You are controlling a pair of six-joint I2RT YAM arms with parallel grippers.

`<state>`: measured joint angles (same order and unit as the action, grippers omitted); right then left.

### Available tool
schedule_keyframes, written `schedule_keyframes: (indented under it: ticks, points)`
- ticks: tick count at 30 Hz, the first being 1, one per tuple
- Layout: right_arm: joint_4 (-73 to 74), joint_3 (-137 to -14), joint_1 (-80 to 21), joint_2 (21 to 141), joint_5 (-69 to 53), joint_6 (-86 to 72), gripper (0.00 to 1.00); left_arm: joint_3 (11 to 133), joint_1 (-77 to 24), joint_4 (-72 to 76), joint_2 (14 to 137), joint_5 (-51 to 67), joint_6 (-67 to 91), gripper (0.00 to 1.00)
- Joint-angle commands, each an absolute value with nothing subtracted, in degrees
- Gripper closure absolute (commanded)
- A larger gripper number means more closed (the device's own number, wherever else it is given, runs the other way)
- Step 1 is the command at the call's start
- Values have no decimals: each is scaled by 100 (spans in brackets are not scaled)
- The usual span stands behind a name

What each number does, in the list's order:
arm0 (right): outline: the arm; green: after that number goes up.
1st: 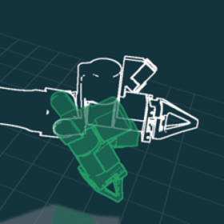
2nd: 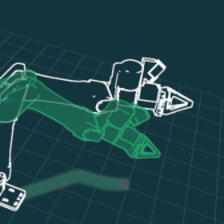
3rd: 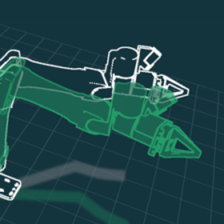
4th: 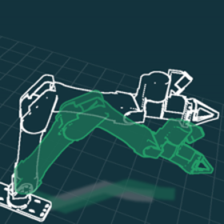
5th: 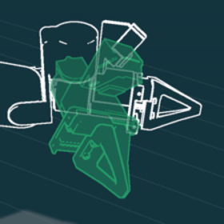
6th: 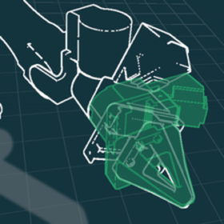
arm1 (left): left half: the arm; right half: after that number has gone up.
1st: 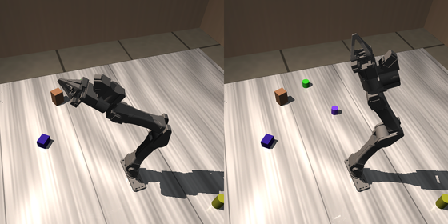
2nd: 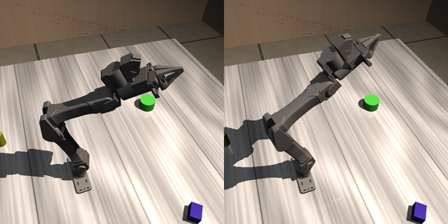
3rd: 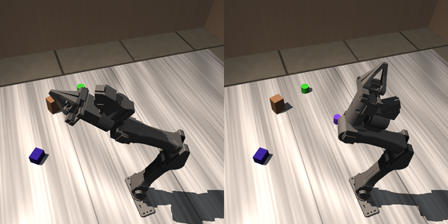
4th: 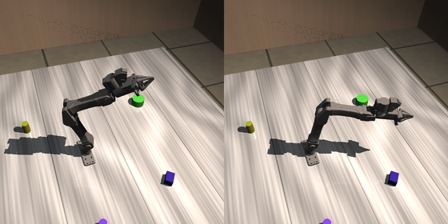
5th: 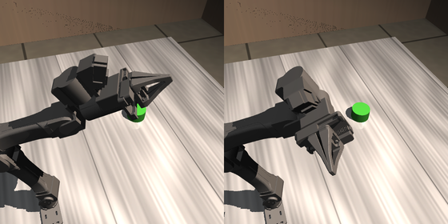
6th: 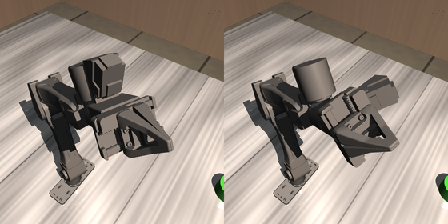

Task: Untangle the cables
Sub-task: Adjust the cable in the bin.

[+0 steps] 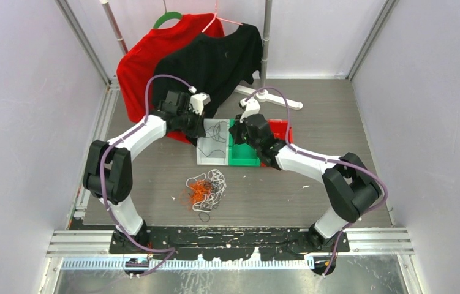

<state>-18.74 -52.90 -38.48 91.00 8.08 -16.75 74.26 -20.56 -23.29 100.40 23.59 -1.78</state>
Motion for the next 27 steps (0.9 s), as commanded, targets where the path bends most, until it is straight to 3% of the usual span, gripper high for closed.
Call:
schedule_keyframes:
  ticks: [1,12,27]
  points:
    - [-1850,-5683,-3979,8983,440,-2393,99,7417,-2110,-1900,10009,2309,-21,98]
    - [-1546,-6640,-4270,10003,622,-2808,99,7234,-2064,-1962,9727,2163,63,100]
    - [-1515,-6449,-4324,10725,1759,-2273,99,7288,-2049,-2069,9606,2251,116,100]
